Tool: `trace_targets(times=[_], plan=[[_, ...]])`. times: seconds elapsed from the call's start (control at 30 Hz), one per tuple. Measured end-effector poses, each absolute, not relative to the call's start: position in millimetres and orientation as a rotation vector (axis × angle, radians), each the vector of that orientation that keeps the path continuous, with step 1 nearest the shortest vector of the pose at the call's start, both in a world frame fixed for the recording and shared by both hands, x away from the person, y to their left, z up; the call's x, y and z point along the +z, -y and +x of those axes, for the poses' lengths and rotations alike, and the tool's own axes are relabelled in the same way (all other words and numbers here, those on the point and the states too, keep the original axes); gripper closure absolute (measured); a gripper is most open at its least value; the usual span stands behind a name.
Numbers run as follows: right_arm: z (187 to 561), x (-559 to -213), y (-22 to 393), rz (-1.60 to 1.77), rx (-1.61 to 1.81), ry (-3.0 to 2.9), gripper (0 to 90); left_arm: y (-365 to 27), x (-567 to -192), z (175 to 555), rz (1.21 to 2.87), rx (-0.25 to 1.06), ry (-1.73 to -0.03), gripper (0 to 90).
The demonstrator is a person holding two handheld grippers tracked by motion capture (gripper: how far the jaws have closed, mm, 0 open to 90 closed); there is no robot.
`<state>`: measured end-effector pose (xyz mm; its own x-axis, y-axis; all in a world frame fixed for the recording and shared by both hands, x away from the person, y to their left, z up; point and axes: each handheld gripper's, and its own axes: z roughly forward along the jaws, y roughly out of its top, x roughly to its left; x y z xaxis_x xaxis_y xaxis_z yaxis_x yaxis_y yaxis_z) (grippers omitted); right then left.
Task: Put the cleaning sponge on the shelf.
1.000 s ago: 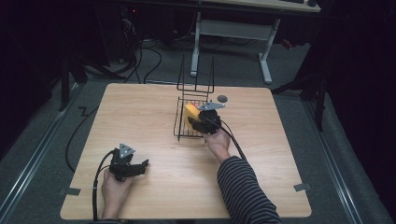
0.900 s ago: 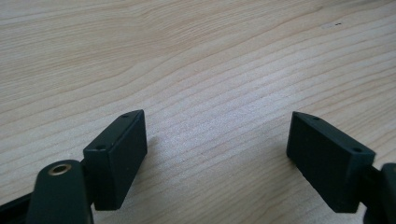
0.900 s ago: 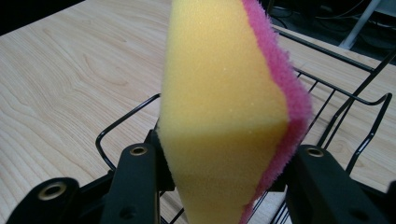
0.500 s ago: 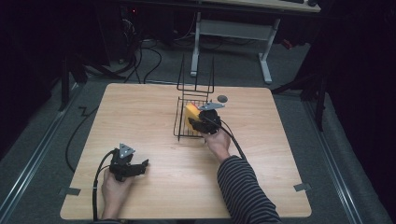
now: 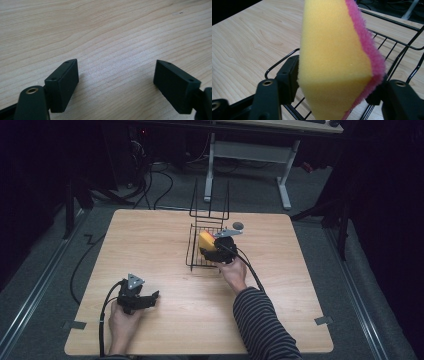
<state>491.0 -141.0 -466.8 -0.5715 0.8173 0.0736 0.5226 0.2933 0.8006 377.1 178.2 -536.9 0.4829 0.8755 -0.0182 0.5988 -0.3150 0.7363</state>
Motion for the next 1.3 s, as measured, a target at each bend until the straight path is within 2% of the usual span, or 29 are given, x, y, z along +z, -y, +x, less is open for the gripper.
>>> trace_targets(times=[0.27, 0.47, 1.3], plan=[[488, -460, 147, 1.210, 1.210, -2.227, 27.6, -178, -537, 377, 2.036, 0.511, -1.214, 20.8], [484, -455, 147, 1.196, 1.203, -2.244, 25.0, -178, -537, 377, 2.037, 0.512, -1.214, 20.9], [461, -431, 171, 1.170, 1.250, -2.194, 24.0, -178, -537, 377, 2.036, 0.512, -1.214, 20.9]])
